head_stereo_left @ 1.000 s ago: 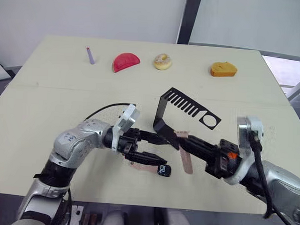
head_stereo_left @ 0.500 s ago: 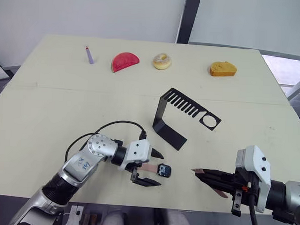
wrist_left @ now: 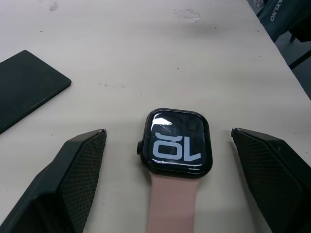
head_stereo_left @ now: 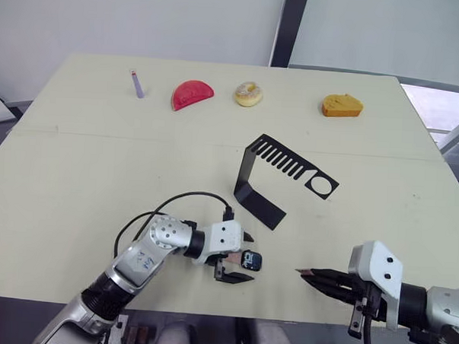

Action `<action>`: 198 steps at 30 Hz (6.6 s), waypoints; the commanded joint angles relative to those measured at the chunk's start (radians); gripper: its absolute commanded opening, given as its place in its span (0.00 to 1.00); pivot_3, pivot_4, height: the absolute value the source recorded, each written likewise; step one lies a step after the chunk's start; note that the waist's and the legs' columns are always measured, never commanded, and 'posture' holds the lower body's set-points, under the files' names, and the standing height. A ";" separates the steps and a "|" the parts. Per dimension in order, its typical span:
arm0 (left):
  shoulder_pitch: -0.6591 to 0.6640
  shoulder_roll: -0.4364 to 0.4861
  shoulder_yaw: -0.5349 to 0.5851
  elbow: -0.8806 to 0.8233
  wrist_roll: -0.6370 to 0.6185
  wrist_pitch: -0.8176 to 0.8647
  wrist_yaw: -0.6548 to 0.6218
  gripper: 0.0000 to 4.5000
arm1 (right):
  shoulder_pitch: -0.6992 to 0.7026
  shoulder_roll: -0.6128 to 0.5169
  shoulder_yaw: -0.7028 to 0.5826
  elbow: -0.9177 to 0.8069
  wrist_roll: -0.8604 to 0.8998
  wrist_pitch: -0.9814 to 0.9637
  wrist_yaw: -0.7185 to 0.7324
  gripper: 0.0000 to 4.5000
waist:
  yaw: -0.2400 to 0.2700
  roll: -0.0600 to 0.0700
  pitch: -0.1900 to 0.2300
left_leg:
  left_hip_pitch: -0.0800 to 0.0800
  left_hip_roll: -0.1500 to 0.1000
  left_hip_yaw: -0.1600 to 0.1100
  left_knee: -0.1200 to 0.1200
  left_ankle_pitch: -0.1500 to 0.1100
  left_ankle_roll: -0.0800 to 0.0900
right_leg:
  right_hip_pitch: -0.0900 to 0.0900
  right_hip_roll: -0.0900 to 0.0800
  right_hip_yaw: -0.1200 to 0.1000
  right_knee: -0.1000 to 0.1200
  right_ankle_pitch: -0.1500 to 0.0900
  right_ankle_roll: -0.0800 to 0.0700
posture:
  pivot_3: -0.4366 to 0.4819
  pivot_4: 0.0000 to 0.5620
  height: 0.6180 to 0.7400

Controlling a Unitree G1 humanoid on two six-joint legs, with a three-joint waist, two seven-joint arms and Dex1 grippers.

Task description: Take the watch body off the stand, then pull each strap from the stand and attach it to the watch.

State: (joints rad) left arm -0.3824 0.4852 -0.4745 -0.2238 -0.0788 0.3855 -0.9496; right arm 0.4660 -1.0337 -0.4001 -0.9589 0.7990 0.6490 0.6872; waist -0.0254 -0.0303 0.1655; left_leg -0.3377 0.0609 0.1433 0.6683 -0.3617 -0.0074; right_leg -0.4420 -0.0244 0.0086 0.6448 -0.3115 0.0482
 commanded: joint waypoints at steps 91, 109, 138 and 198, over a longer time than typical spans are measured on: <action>-0.275 -0.110 0.325 0.256 -0.669 0.986 -0.023 0.35 | -0.339 0.103 0.444 -0.067 -0.625 -0.102 -0.049 0.00 | -0.002 0.000 0.000 | 0.001 -0.001 -0.001 0.014 -0.001 -0.001 | 0.001 0.000 -0.001 0.012 -0.001 -0.001 | 0.48 0.27 0.98; -0.289 -0.104 0.319 0.263 -0.680 0.976 -0.030 0.35 | -0.351 0.121 0.438 -0.065 -0.620 -0.102 -0.052 0.00 | -0.001 0.000 0.000 | 0.001 -0.001 -0.001 0.014 -0.001 -0.001 | 0.001 0.000 -0.001 0.012 -0.001 -0.001 | 0.48 0.27 0.98; -0.295 -0.117 0.335 0.270 -0.689 0.978 -0.010 0.35 | -0.366 0.135 0.444 -0.048 -0.634 -0.095 -0.053 0.00 | -0.001 0.000 -0.001 | 0.001 -0.001 -0.001 0.014 -0.001 -0.001 | 0.001 0.000 -0.001 0.012 -0.001 -0.001 | 0.48 0.27 0.98; -0.308 -0.186 0.391 0.233 -0.736 1.050 0.046 0.35 | -0.479 0.150 0.512 -0.016 -0.651 -0.024 -0.056 0.00 | -0.002 0.000 0.000 | 0.001 -0.001 -0.001 0.014 -0.001 -0.001 | 0.000 0.000 -0.001 0.012 -0.001 -0.001 | 0.48 0.27 0.98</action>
State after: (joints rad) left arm -0.6666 0.3177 -0.0798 0.0515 -0.7712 1.4308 -0.8950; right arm 0.0036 -0.8906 0.1099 -0.9495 0.1554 0.6306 0.6278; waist -0.0269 -0.0307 0.1650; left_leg -0.3366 0.0600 0.1428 0.6823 -0.3625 -0.0083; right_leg -0.4416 -0.0245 0.0080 0.6568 -0.3126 0.0467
